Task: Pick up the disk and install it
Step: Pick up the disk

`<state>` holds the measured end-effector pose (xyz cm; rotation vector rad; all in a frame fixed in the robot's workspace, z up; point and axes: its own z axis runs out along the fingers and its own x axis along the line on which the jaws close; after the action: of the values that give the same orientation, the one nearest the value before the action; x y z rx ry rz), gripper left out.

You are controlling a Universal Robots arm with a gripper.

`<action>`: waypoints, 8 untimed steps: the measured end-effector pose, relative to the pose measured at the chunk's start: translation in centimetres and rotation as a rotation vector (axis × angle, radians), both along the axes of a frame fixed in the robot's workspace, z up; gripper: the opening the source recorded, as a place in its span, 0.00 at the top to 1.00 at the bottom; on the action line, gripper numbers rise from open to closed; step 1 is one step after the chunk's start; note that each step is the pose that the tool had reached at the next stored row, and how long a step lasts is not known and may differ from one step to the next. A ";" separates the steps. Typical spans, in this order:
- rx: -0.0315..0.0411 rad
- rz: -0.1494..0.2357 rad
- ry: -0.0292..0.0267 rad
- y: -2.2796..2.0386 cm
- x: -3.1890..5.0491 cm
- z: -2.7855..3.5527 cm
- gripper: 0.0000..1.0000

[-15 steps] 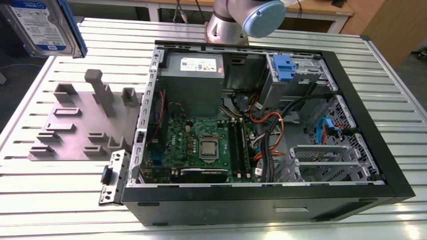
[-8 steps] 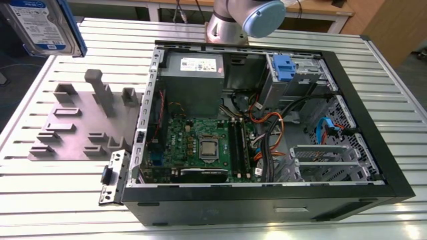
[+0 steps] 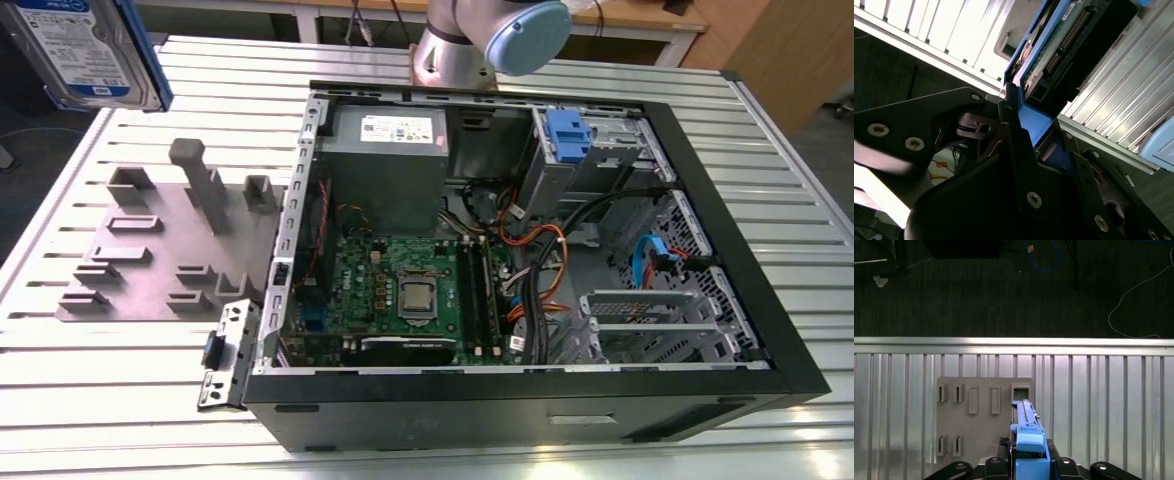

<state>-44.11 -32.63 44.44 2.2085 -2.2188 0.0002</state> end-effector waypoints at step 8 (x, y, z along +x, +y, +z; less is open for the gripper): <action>-0.0001 0.000 0.0001 0.00 0.00 0.78 0.64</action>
<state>-44.11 -32.64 45.22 2.2085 -2.2187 0.0002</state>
